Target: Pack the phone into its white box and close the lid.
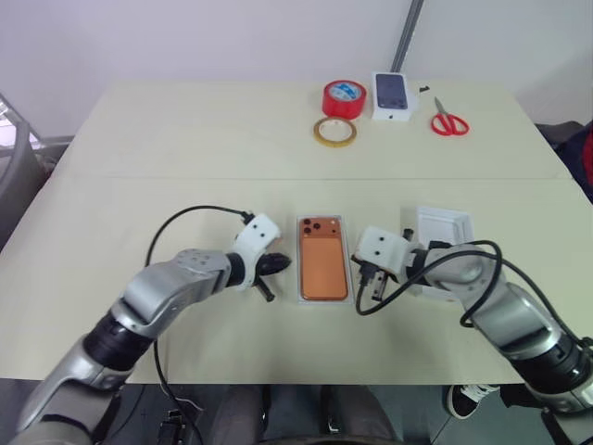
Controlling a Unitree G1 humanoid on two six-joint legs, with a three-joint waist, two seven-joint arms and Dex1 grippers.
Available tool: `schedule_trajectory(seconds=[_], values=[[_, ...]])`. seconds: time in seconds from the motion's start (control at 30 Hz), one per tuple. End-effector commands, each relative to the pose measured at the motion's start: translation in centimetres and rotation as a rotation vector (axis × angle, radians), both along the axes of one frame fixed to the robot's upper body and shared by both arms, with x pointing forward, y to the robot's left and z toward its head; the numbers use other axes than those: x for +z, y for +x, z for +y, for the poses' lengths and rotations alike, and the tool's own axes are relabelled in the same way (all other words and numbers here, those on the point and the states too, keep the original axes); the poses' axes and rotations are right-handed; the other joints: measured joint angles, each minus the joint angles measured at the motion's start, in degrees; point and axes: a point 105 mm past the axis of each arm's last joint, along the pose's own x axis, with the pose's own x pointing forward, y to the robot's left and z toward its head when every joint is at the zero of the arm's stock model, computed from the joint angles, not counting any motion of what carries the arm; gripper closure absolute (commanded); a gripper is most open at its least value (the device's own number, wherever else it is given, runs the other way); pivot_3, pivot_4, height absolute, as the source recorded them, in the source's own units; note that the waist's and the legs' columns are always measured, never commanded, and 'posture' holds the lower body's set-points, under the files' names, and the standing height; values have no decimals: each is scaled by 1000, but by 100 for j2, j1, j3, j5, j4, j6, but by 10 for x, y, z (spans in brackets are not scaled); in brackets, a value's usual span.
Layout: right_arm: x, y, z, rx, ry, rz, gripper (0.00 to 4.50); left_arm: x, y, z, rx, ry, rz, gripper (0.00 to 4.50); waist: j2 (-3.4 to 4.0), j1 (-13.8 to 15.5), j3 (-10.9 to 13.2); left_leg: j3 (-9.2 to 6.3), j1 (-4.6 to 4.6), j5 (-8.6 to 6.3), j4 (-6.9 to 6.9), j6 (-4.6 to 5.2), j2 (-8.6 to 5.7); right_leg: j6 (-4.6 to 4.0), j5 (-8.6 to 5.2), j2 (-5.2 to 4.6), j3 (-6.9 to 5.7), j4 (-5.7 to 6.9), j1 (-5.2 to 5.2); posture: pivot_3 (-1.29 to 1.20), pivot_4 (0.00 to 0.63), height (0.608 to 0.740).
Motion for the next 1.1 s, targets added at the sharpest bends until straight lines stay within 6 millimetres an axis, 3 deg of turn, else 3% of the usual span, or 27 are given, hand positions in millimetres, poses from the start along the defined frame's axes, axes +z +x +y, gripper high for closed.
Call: schedule_trajectory(seconds=[0.03,0.23,0.4,0.6,0.83,0.97,1.07,1.1], values=[[10,3,5,12,-1,-51,4500,1,-4,-16,-84,-2,-18,4356,0,12,0,0,-1,0,1,0,0,0,0,0,0,0,0,0,150,740],[11,-12,-9,26,-40,-13,4500,4,-14,-61,-263,-57,24,4356,1,144,-1,-2,-4,-11,21,19,-4,1,0,-5,-5,1,8,0,150,740],[13,-27,-33,-30,-78,13,4500,6,-27,-98,-421,-89,54,4356,3,168,-1,-4,-9,-16,30,28,-10,1,1,-10,-6,0,11,0,150,740],[7,-48,-68,-145,-123,61,4500,5,-38,-119,-494,-110,86,4356,5,123,-2,-5,-11,-17,30,31,-5,2,0,-4,-6,0,11,0,150,740],[7,-54,-86,-218,-134,56,4500,3,-30,-120,-454,-114,92,4356,8,126,-3,-4,-5,-17,30,31,-3,2,0,2,-2,4,12,0,150,740],[23,-58,-98,-262,-92,61,4500,7,-20,-106,-402,-118,76,4356,8,130,-3,-3,-6,-17,31,30,-4,3,0,1,-2,5,12,0,150,740],[47,-63,-105,-317,33,100,3631,15,-11,-80,-349,-141,40,4397,9,103,-2,-4,-6,-17,30,30,-2,3,0,2,-2,5,12,0,150,740],[55,-62,-107,-340,67,96,3129,18,-9,-72,-341,-148,18,4397,11,81,-2,-3,-1,-17,29,30,3,3,0,5,-2,5,17,0,150,740]])
